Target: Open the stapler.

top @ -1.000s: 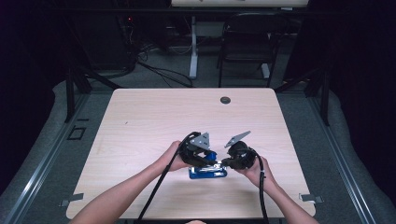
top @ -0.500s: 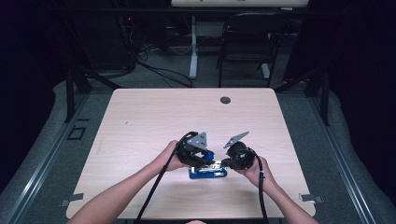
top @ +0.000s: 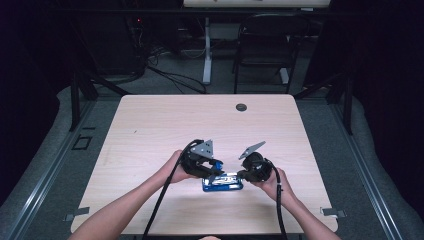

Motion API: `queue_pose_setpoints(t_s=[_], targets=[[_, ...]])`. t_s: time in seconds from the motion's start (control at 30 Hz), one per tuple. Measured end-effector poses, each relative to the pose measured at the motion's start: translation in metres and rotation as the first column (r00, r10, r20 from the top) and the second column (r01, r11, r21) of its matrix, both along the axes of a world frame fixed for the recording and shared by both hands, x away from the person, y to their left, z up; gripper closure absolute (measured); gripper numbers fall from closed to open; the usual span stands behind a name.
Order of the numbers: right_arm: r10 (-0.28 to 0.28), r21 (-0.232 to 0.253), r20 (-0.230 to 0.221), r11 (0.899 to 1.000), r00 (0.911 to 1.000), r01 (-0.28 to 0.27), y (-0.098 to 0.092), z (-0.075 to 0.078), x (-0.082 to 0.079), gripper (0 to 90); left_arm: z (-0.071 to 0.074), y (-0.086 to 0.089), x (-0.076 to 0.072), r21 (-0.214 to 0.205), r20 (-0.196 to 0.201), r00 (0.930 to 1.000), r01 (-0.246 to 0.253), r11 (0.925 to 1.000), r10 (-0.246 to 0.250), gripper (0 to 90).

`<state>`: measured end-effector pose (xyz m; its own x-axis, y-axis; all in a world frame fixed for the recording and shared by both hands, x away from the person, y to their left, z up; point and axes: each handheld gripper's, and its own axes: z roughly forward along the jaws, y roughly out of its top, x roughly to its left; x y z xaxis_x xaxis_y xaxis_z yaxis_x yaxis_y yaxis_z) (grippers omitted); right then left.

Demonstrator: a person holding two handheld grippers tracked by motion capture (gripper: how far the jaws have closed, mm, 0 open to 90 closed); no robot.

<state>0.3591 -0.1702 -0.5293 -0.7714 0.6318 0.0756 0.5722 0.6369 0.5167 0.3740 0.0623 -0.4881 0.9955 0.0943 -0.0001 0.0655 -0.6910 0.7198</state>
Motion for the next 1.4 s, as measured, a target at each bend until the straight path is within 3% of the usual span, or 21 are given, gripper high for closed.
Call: queue_pose_setpoints(t_s=[1.03,1.4], targets=[[-0.009,-0.018,0.010,1.000,0.9999,0.009,0.003,-0.001,-0.001,90.0,-0.004,0.042,-0.003,-0.032,-0.040,0.9981,-0.047,0.9984,0.046,66.0],[-0.011,-0.019,0.004,1.000,0.9999,0.011,0.004,-0.002,-0.001,90.0,-0.009,0.060,-0.006,-0.017,-0.062,0.9953,-0.076,0.9969,0.075,65.8]])
